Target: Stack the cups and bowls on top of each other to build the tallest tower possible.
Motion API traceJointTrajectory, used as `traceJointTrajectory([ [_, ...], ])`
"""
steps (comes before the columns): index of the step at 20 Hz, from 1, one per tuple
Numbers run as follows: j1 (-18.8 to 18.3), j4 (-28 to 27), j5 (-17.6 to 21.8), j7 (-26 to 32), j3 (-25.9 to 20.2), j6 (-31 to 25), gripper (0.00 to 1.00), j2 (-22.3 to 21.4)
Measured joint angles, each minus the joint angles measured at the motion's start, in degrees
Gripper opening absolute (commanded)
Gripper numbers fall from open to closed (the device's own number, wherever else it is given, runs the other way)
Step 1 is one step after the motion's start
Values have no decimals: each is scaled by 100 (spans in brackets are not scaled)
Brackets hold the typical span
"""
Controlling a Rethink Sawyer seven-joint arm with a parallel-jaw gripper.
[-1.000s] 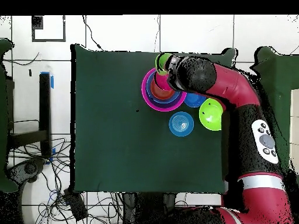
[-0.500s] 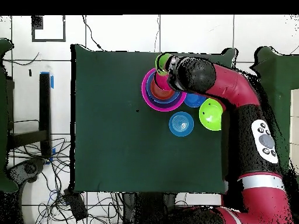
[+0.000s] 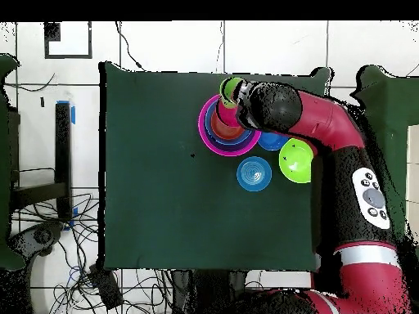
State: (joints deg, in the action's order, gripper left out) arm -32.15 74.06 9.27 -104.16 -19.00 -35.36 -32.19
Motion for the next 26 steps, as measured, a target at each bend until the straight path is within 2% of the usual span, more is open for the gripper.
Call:
traceJointTrajectory([
  [13, -212, 47, 50, 0, -2, 1, 0, -43],
  [19, -349, 245, 75, 0, -5, 11, 0, -94],
  [26, -361, 462, 99, 0, -51, 310, 0, -95],
])
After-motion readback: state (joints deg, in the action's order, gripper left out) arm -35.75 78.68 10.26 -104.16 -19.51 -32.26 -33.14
